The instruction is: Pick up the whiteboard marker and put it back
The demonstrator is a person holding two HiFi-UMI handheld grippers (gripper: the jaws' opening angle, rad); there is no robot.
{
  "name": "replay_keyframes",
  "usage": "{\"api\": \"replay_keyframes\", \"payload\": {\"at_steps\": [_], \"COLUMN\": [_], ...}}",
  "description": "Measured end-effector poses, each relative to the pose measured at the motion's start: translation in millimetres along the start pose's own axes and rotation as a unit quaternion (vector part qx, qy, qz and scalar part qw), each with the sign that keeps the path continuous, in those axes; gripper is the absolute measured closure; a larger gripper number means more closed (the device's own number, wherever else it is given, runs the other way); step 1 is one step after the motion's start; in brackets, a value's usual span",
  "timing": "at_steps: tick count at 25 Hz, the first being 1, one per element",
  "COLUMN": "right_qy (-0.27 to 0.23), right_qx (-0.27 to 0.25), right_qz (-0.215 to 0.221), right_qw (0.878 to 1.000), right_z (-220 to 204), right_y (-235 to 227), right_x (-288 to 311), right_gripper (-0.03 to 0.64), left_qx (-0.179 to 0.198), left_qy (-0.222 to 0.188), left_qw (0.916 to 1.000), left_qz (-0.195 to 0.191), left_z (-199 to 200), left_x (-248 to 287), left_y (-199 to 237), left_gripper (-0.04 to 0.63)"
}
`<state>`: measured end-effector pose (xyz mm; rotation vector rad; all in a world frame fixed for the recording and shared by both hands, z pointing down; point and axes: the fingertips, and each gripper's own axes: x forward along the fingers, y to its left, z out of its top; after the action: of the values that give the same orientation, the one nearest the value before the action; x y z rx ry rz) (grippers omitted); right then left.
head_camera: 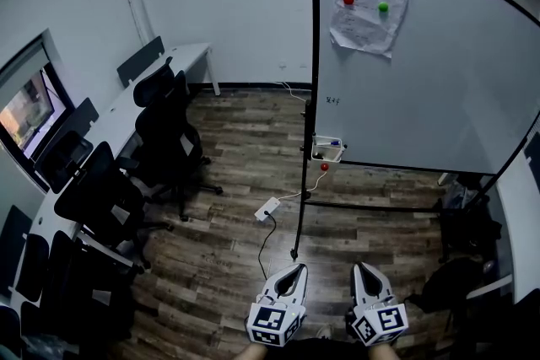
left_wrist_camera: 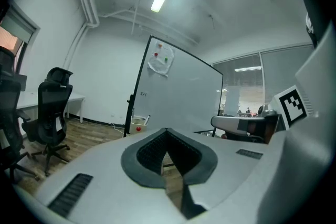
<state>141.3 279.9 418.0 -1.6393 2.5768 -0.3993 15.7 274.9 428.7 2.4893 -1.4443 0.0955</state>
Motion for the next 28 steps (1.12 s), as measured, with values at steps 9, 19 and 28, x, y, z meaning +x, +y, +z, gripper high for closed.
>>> {"api": "replay_keyframes", "payload": {"at_steps": [9,19,28], "right_qy": [0.003,-0.003,-0.005], "right_qx": [-0.007,-0.007,-0.003], "right_qz": [-0.003,-0.016,-0.001], "right_qw": [1.000,1.000,1.000], "right_z": [-8,-14,-12], "right_y": [26,55,53], "right_x": [1,7,35], "right_gripper": [0.603,0.603,0.603], "left_qx": [0.005,0.002,-0.007], "left_qy": [0.007,0.009,0.002], "left_qw": [0.9999,0.9999,0.9999], "left_qz": [-0.011,-0.010,0.010], "left_z": [-5,-9,-5], "left_x": [-20,-45,-35], "left_y": [12,42,61], "left_gripper": [0.589,0.588,0.588]}}
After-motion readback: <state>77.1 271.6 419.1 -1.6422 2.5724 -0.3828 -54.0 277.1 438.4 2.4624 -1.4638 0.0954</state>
